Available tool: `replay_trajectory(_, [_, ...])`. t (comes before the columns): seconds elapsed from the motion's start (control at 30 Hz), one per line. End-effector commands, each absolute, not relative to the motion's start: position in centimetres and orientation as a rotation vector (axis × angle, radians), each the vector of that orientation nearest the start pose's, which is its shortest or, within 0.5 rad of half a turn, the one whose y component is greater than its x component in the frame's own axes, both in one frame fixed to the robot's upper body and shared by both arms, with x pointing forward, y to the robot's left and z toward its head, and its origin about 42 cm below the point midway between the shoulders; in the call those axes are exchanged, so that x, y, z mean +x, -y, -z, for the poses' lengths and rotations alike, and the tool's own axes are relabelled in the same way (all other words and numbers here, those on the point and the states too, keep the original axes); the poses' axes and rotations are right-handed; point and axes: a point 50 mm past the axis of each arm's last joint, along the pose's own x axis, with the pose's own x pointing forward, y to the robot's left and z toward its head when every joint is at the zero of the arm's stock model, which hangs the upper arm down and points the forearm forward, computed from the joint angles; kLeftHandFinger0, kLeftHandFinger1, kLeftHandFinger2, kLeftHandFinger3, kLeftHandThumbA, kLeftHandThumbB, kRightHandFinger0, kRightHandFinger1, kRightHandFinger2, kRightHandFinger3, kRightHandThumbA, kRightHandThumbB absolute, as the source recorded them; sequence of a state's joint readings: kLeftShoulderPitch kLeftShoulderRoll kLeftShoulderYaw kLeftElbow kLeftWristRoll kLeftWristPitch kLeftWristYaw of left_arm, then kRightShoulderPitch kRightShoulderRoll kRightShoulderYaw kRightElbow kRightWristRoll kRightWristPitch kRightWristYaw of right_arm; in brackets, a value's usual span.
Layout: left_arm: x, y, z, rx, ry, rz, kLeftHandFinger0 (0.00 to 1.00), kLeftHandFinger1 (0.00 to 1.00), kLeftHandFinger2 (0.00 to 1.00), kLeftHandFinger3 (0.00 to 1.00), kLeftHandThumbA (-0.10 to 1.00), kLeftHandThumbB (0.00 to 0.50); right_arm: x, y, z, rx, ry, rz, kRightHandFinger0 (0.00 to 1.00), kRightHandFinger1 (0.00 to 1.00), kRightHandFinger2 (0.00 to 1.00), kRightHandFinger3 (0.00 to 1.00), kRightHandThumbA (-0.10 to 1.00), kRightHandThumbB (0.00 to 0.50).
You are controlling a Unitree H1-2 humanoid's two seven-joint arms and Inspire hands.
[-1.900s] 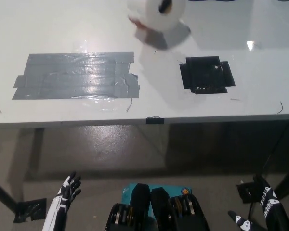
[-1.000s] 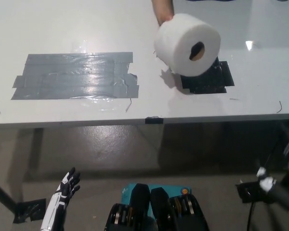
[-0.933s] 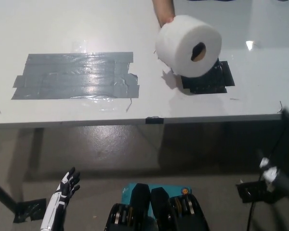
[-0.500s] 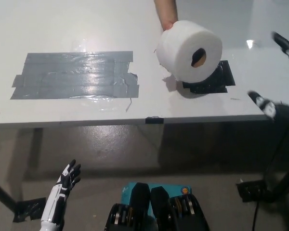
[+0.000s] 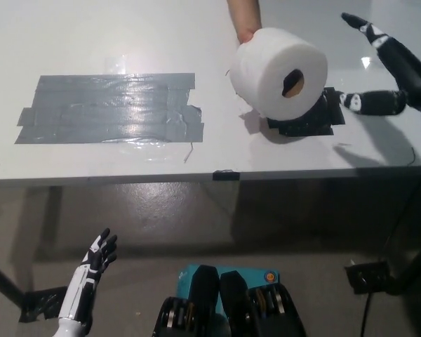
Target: A person hands over a roll of toilet paper to the robot , and the robot inserts its right thumb into the hole in the centre to grab the roll, and then places it on the balck area on the desk.
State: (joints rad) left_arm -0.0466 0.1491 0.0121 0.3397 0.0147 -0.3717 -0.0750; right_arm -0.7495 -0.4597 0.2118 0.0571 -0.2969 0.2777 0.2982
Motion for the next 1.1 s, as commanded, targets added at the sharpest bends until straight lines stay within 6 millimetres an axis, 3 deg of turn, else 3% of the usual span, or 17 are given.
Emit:
replay_trajectory(0.0, [28.9,-26.8,-5.1,0.191,0.102,0.096,1.0,1.0,1.0,1.0,1.0,0.481,47.8,23.7,-37.4,-0.928,0.32,-0.255,1.0,1.0,1.0,1.0,0.71,0.374])
replay_trajectory(0.2, [28.9,-26.5,-5.3,0.193,0.103,0.089,1.0,1.0,1.0,1.0,1.0,0.491,49.4,21.3,-38.1,-0.933,0.281,-0.237,1.0,1.0,1.0,1.0,0.73,0.38])
replay_trajectory(0.3, [28.8,-26.6,-5.2,0.194,0.103,0.09,1.0,1.0,1.0,1.0,1.0,0.473,50.1,20.2,-38.2,-0.959,0.287,-0.232,1.0,1.0,1.0,1.0,0.75,0.372])
replay_trajectory(0.53, [28.8,-26.5,-5.2,0.203,0.102,0.094,1.0,1.0,1.0,1.0,1.0,0.491,50.9,18.4,-37.3,-0.985,0.274,-0.217,1.0,1.0,1.0,1.0,0.79,0.385])
replay_trajectory(0.7, [28.8,-26.4,-5.3,0.208,0.106,0.096,1.0,1.0,1.0,1.0,1.0,0.469,51.4,17.8,-36.6,-1.008,0.271,-0.215,1.0,1.0,1.0,1.0,0.79,0.4])
replay_trajectory(1.07, [28.7,-26.5,-5.3,0.21,0.101,0.105,1.0,1.0,1.0,1.0,1.0,0.495,52.5,17.4,-36.1,-1.073,0.25,-0.208,1.0,1.0,1.0,1.0,0.77,0.394])
